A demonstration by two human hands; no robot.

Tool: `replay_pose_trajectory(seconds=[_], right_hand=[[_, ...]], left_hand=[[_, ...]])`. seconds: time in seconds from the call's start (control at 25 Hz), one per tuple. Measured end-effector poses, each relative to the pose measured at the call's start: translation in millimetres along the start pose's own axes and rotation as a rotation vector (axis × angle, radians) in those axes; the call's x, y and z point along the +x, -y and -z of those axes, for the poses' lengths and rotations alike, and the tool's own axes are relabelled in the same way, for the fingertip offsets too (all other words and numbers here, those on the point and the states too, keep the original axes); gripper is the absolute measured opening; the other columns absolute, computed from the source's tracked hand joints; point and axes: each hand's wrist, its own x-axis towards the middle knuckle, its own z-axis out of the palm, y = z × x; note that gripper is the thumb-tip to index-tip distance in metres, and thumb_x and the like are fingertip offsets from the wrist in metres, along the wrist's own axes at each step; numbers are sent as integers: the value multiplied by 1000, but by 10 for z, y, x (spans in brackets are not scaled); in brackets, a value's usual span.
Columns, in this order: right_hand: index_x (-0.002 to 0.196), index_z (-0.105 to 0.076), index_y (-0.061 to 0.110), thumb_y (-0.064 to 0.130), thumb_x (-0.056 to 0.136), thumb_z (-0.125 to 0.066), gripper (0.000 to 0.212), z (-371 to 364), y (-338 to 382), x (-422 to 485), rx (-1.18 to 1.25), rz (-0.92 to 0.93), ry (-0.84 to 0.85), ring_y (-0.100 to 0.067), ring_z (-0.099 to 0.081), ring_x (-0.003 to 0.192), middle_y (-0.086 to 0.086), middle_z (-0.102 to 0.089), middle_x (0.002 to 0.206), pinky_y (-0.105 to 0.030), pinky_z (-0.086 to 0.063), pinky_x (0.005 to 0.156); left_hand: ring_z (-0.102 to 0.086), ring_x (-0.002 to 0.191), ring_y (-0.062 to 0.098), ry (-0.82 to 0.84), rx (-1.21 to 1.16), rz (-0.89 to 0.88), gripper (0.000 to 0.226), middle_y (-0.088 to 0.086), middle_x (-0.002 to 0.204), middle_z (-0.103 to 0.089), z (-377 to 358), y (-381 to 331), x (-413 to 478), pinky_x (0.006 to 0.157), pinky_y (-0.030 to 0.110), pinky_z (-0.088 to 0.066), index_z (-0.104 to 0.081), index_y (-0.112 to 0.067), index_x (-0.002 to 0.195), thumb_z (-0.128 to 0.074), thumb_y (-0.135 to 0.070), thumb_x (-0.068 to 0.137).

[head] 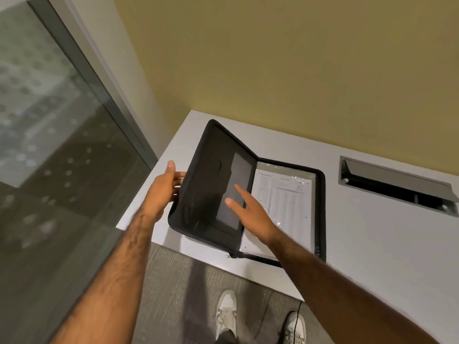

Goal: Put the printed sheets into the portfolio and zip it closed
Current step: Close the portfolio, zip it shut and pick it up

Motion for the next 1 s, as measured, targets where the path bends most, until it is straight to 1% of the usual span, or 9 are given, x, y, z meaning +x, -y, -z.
replay_pose_trajectory(seconds=[0.16, 0.28, 0.44, 0.52, 0.6, 0.72, 0.76, 0.88, 1.0], right_hand=[[154, -22, 43, 57, 96, -48, 64, 102, 347, -111, 130, 69, 15, -22, -26, 149, 6, -22, 165, -43, -29, 115], [154, -22, 43, 59, 96, -47, 65, 287, 411, -234, 265, 86, 2, -19, -27, 149, 5, -24, 164, -40, -29, 113], [155, -22, 41, 58, 97, -45, 65, 605, 285, -388, 406, 72, -11, -14, -28, 148, 7, -25, 163, -32, -27, 108], [154, -24, 39, 55, 99, -45, 61, 752, 182, -440, 445, 73, -44, -12, -31, 146, 9, -29, 161, -34, -29, 114], [153, -30, 35, 48, 102, -43, 55, 900, 73, -502, 452, 75, -88, -7, -40, 138, 12, -40, 154, -36, -33, 116], [145, -43, 26, 30, 106, -40, 39, 1144, -146, -607, 458, 54, -175, 5, -55, 109, 16, -56, 125, -14, -42, 95], [143, -45, 25, 28, 106, -40, 37, 1213, -241, -622, 446, 31, -201, 3, -57, 109, 15, -58, 124, -12, -43, 92], [147, -42, 27, 27, 104, -43, 42, 1361, -574, -611, 386, -72, -279, -14, -56, 121, 8, -56, 132, -25, -46, 96], [144, -41, 28, 25, 102, -48, 43, 1478, -913, -591, 314, -150, -336, -12, -53, 112, 12, -51, 122, -26, -45, 89]], left_hand=[[-67, 109, 25, 63, 39, -94, 82, 6, 121, -70, -328, -352, -344, 101, 46, -52, -67, -20, 124, -18, -74, 87], [-64, 115, 20, 160, 40, -151, 75, -1, 132, -64, -728, -483, -557, 101, 41, -49, -61, -24, 134, -15, -68, 95], [-42, 132, 7, 305, 70, -165, 62, -11, 143, -46, -1372, -486, -751, 107, 27, -31, -41, -32, 150, -13, -60, 102], [-31, 136, -3, 346, 71, -166, 62, -16, 148, -38, -1672, -413, -758, 110, 20, -23, -34, -31, 153, -15, -60, 102], [-28, 136, -7, 357, 81, -176, 61, -19, 150, -34, -1946, -314, -725, 112, 18, -20, -32, -34, 154, -16, -61, 102], [-28, 145, 0, 360, 111, -207, 64, -13, 159, -31, -2333, -136, -702, 124, 30, -18, -29, -33, 156, -21, -65, 100], [-26, 147, 3, 365, 133, -215, 65, -11, 161, -28, -2445, -77, -707, 125, 35, -17, -26, -31, 157, -22, -63, 101], [-16, 153, 9, 381, 308, -261, 66, -8, 165, -18, -2720, 87, -751, 124, 31, -10, -19, -27, 159, -23, -60, 102], [-14, 154, 14, 385, 523, -310, 63, -3, 167, -13, -2884, 252, -716, 122, 34, -12, -19, -23, 159, -26, -54, 104]])
